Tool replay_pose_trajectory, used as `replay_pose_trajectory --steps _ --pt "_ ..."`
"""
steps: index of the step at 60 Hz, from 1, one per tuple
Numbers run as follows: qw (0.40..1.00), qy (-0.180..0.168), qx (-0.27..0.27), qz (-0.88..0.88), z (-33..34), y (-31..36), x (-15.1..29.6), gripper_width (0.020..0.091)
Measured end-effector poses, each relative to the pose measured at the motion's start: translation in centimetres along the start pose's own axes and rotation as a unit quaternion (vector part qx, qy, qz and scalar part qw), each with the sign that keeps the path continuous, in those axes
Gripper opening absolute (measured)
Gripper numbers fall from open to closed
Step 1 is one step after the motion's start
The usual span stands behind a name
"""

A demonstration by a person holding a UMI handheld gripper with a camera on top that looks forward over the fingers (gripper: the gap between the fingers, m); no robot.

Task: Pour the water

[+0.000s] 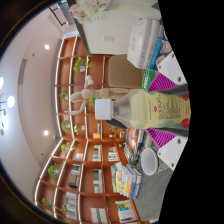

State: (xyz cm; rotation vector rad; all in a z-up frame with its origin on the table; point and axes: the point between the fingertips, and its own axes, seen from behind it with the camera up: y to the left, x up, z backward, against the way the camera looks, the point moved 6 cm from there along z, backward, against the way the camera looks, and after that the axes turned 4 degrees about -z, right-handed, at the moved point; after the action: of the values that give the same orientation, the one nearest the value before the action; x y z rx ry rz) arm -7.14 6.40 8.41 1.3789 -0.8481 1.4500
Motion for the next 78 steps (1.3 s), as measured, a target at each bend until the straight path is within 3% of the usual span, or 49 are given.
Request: replay_pose_trajectory --steps 8,10,24,34,60,78 --pt "0.999 0.026 -0.033 -0.007 1.9 -0.9 -0.3 0.0718" --pt "0.999 0.026 -0.039 -0.008 2.7 -0.9 -0.1 0.0735" --pt "0.996 0.046 -0.07 -0.039 10.1 -0.8 -0.5 0.0767" --pt "0.987 0.073 -0.14 -0.041 15.3 -2.2 -1.1 0.0766" --pt "0.986 0.027 -0.161 -0.043 21.8 -1.3 2.0 0.0766" --pt "0.986 0.026 -0.16 -0.042 22.3 -1.0 1.5 0.0767"
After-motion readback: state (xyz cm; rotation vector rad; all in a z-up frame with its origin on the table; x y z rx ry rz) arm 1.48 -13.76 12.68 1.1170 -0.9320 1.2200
